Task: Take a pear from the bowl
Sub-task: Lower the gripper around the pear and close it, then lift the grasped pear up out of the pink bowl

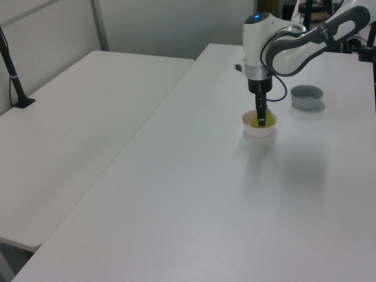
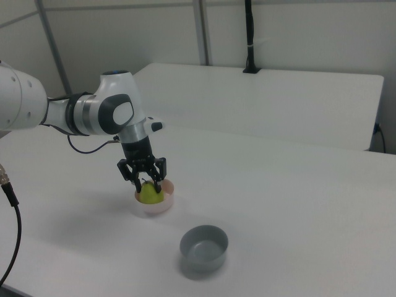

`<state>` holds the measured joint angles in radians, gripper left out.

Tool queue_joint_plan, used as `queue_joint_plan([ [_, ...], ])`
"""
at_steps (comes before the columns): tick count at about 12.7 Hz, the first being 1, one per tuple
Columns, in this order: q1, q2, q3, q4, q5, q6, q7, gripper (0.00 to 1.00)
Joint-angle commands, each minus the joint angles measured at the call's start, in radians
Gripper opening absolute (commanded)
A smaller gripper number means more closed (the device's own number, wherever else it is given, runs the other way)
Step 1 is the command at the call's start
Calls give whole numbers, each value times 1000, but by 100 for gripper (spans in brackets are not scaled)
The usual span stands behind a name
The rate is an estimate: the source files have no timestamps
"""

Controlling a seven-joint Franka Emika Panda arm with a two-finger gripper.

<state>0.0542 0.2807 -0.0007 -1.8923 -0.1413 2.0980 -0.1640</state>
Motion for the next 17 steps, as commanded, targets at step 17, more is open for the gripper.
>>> queue_joint_plan([
  [17, -11, -89, -5, 133, 55, -168, -3, 28],
])
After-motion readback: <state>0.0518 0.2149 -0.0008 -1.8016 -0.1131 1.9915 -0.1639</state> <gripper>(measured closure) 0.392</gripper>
